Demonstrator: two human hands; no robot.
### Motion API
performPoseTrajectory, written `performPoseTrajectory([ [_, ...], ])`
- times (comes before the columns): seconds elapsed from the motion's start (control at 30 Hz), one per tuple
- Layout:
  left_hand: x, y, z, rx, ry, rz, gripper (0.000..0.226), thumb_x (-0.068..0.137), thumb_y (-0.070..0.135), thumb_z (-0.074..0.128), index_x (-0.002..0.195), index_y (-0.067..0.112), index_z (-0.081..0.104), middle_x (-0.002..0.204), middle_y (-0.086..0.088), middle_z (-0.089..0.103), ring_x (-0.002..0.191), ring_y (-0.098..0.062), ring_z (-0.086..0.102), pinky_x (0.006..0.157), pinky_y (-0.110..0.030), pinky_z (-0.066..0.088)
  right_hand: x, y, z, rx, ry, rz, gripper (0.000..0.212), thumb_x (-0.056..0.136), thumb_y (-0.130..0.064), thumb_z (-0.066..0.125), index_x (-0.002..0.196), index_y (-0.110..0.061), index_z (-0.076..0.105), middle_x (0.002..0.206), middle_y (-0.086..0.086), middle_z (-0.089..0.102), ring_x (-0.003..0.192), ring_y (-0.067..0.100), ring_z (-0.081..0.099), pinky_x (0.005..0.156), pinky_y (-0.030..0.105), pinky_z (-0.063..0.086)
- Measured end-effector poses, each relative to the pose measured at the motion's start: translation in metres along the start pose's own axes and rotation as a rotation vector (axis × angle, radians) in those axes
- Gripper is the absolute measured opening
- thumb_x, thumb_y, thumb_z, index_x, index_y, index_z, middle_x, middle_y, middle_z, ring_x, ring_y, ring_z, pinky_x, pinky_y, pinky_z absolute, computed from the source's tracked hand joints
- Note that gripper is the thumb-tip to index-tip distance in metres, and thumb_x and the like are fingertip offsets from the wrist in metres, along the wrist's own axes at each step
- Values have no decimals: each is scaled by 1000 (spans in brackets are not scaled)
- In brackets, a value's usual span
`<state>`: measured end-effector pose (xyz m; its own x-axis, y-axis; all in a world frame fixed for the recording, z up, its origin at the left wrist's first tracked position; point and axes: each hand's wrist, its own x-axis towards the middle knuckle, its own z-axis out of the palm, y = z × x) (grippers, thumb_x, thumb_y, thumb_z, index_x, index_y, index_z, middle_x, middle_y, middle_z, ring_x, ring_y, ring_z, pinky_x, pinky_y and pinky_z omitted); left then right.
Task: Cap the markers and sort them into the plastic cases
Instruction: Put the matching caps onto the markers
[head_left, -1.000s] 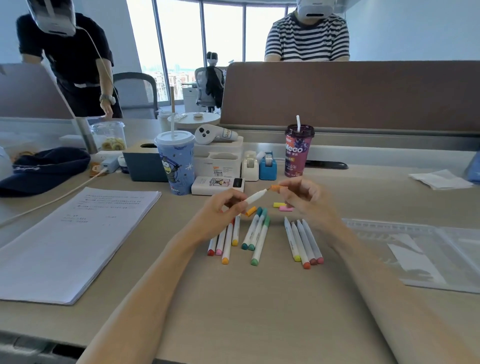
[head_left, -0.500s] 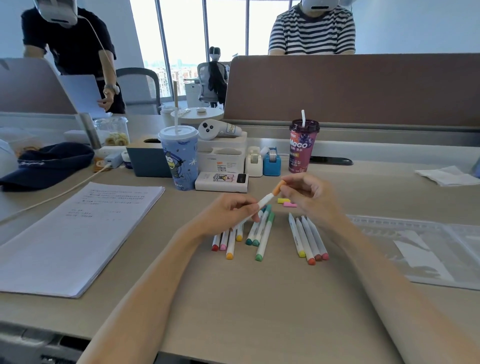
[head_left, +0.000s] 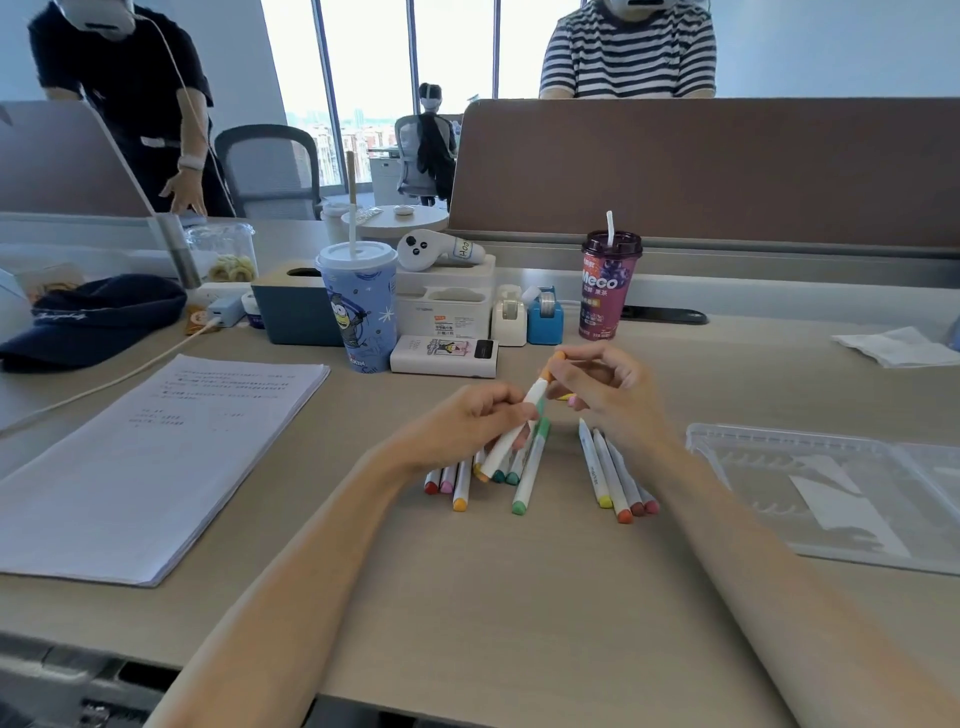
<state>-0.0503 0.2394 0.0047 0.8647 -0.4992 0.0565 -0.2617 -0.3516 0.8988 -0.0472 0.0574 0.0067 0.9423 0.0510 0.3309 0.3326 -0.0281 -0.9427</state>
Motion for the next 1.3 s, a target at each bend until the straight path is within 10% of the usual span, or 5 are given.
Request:
performPoseTrajectory([
  [0.4,3,-5,2,44,102,53,26,100,20,45,111,-2,57,77,-1,61,69,-8,57,66,-23,49,-2,6,18,165,25,64,14,91,-12,64,103,-18,63,95,2,75,90,15,72,74,21,56],
  [0.77,7,-4,-11,67,240,-80,18,97,26,55,91,11,62,78,-19,66,57,-15,59,57,-25,52,7,17,21,-151,-11,48,31,98,-21,54,127,-30,55,96,-19,70,93,1,67,87,21,52],
  [1.0,5,-26,-27,640,432,-215,35,89,39,57,66,14,52,59,2,48,57,-12,43,57,-26,37,9,33,15,-314,-32,168,30,95,-27,58,124,-32,54,103,-10,69,102,7,62,96,38,52],
  [1.3,11,-32,-16,751,364,-306,40,90,44,55,60,18,49,59,1,46,56,-13,43,54,-27,36,9,26,13,-344,-32,127,18,96,-22,57,112,-30,60,96,-15,67,91,-3,61,73,11,44],
])
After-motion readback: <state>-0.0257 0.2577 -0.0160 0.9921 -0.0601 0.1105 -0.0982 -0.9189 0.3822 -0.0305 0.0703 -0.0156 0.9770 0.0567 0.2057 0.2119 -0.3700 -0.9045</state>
